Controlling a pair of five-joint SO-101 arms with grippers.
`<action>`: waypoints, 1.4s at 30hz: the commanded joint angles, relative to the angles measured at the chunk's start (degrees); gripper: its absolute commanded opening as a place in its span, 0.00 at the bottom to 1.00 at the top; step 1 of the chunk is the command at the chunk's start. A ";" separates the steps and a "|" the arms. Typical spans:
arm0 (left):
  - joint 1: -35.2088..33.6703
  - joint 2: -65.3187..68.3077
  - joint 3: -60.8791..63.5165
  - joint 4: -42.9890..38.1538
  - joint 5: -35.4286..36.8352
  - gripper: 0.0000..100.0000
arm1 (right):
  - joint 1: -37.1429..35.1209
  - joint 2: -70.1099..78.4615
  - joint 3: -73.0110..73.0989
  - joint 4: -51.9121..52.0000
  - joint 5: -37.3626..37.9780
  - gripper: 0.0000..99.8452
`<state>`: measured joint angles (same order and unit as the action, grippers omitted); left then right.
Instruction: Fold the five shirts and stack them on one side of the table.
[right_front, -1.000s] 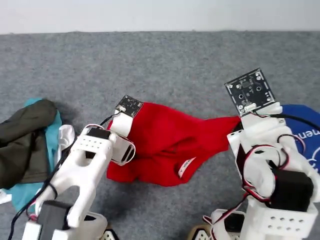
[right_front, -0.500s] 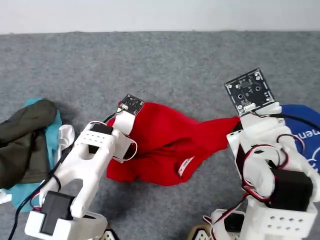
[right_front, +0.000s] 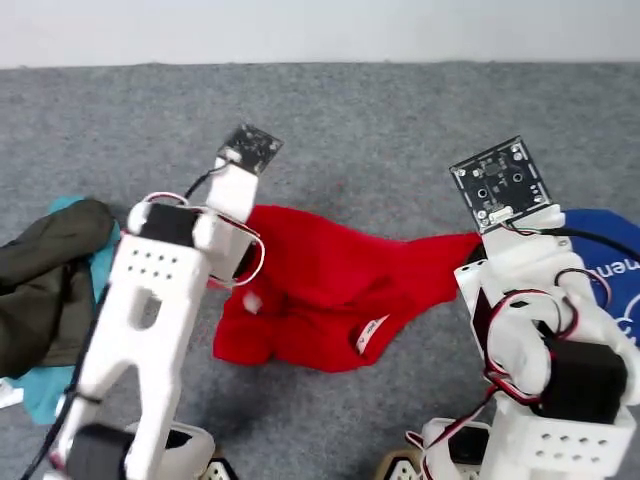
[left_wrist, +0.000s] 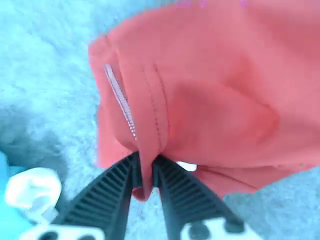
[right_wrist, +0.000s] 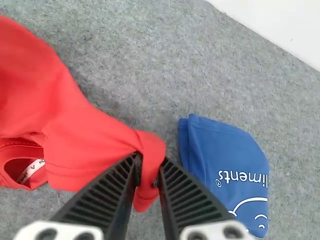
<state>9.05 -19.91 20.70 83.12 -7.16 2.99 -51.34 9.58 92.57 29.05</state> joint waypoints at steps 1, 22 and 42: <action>-0.62 -7.21 -2.42 3.25 0.09 0.02 | 0.22 -0.92 -0.62 0.22 -0.62 0.01; -0.79 -28.75 -15.08 -6.77 -0.62 0.02 | 0.75 -12.53 -13.10 -17.89 -5.36 0.01; -7.91 -39.03 -49.80 13.19 -0.62 0.02 | 20.35 -21.23 -29.45 -15.34 -5.19 0.01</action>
<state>3.78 -58.86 -28.53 95.87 -8.31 21.01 -71.74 -19.34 77.36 24.22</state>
